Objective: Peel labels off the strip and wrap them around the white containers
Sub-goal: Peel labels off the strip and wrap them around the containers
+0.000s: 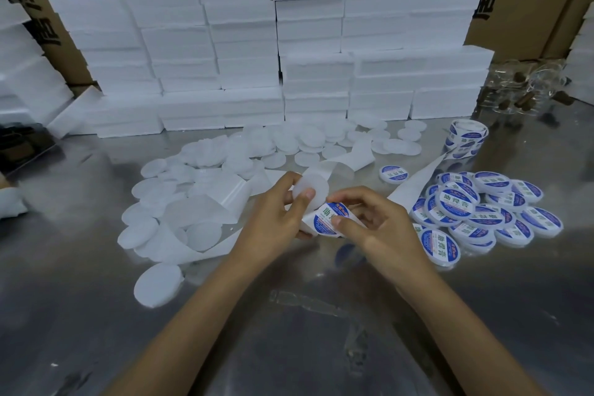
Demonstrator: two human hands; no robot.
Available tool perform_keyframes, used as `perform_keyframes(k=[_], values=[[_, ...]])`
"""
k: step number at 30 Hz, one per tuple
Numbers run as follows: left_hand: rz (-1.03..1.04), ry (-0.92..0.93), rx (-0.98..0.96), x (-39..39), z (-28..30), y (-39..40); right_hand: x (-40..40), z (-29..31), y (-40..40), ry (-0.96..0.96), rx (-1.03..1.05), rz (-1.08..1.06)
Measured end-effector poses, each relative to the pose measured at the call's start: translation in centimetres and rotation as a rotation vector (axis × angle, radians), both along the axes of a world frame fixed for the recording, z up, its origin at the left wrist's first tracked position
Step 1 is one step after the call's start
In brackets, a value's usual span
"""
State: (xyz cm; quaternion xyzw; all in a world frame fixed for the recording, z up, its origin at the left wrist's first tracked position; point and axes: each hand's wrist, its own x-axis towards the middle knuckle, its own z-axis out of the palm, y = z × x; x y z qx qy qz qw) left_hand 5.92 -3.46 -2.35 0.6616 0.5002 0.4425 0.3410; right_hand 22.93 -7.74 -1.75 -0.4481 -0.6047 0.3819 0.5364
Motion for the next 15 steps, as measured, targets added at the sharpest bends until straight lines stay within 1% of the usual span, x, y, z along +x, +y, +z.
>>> perform_keyframes(k=[5,10,13,15], values=[[0.055,0.174,0.047,-0.3,-0.4,0.3,0.0,0.2,-0.1,0.001,0.014,-0.033],[0.059,0.179,0.042,-0.5,-0.4,0.2,0.8,0.4,0.2,0.230,-0.060,0.031],[0.085,0.223,0.058,-0.5,-0.3,0.2,1.3,0.5,0.5,0.365,-0.051,0.058],[0.112,0.269,0.088,-0.6,-0.5,0.3,1.6,0.6,0.7,0.408,-0.052,0.051]])
